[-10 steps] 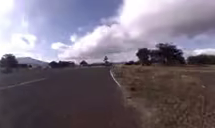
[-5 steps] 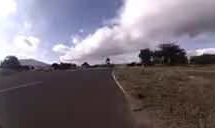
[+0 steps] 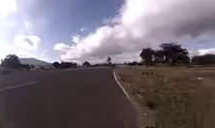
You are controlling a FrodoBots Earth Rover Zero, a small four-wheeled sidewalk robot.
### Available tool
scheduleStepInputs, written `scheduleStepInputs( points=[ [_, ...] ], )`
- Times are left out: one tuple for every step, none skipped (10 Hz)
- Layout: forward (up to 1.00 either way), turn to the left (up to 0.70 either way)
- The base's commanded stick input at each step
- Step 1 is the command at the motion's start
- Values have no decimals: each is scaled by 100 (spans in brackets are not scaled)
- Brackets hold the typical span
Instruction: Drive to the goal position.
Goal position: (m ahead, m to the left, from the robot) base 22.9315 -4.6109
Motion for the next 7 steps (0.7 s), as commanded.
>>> scheduleStepInputs(
  points=[
    [91,0],
    [91,0],
    [91,0],
    [91,0],
    [89,0],
    [87,0],
    [87,0]
  ],
)
